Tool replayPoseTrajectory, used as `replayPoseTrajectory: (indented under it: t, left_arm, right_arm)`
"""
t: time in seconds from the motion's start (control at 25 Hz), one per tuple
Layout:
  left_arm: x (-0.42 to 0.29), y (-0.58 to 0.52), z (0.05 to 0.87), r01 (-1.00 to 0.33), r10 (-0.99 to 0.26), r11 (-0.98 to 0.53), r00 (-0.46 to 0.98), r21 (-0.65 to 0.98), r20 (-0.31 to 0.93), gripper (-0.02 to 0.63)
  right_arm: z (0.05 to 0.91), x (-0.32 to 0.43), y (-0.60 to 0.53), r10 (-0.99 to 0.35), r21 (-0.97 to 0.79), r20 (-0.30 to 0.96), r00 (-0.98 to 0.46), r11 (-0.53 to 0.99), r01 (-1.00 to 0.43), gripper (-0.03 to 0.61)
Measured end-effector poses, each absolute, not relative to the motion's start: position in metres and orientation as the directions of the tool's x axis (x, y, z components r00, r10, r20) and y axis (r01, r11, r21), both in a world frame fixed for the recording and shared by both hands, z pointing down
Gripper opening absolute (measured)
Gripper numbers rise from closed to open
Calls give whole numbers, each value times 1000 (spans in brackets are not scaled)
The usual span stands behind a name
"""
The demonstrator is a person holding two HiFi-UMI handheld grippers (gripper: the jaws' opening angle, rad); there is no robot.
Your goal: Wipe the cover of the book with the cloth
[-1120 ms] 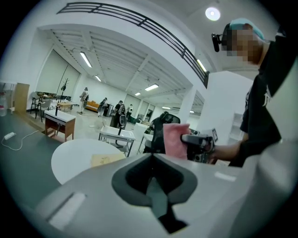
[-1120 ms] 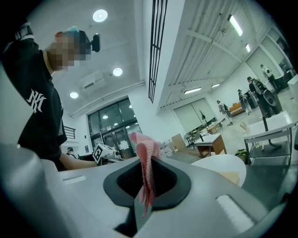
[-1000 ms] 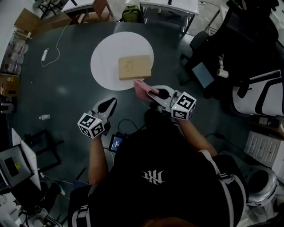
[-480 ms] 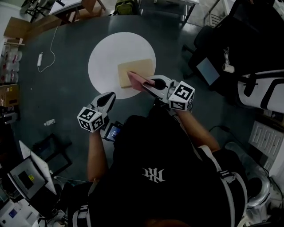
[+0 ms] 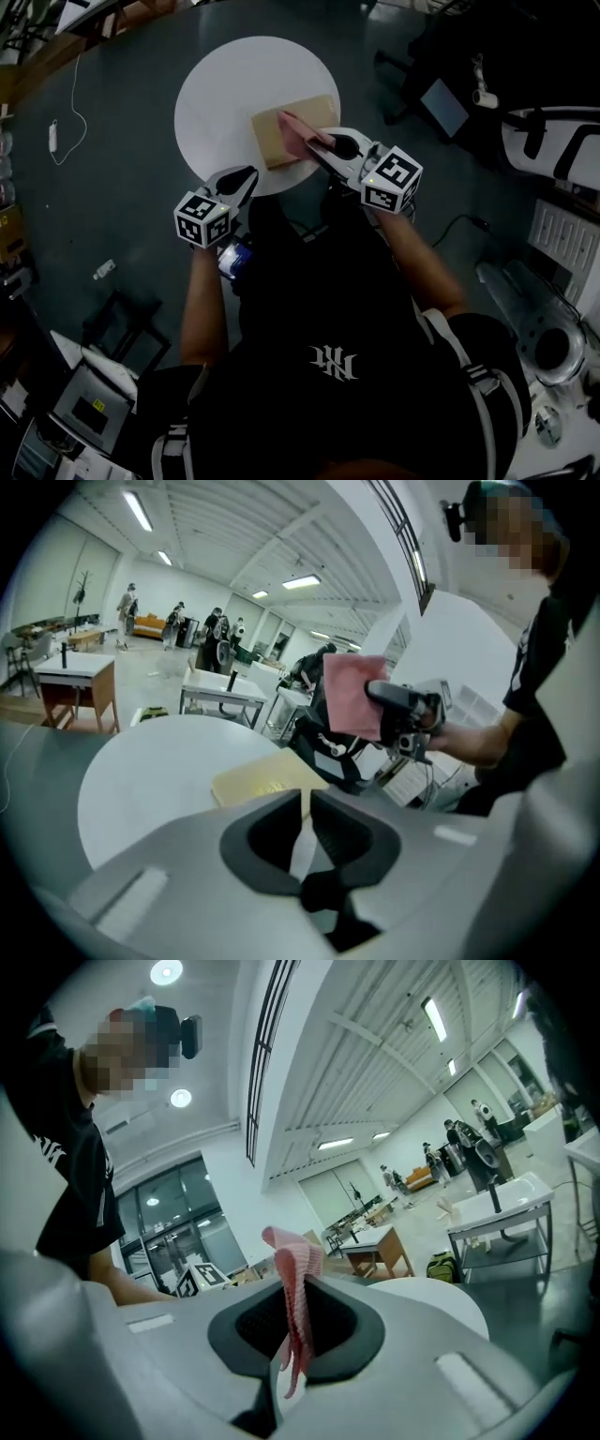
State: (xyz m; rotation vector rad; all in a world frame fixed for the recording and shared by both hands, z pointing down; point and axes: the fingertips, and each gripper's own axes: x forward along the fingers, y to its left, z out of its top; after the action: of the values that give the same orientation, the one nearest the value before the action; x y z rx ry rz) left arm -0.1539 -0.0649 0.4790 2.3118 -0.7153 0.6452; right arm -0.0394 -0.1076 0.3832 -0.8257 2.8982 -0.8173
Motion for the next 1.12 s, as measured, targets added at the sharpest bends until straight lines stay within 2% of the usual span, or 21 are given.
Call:
replayPoseTrajectory:
  t: [0.2,0.6,0.88,1.12]
  left_arm:
    - [-172,-86,517,-579,-221,-663,758,476,614,49]
    - [-159,-105,579,-546,-144,-628,782,555,606,104]
    - [-167,-113,625,-587,-112,-553,755,591,646,146]
    - [-170,-110,644,-589,-85,-505,761,631,643,147]
  right_arm:
    - [400,-59,-123,-578,-495,165,-799,652,-574,12]
    - [450,-78,-162,-588,-462,233,-774,634,-620,12]
    - [506,-100,-193,-546,-493,294,-785,617,-613,12]
    - [545,-134,-203,-491,-532,353,-796,595,-602,12]
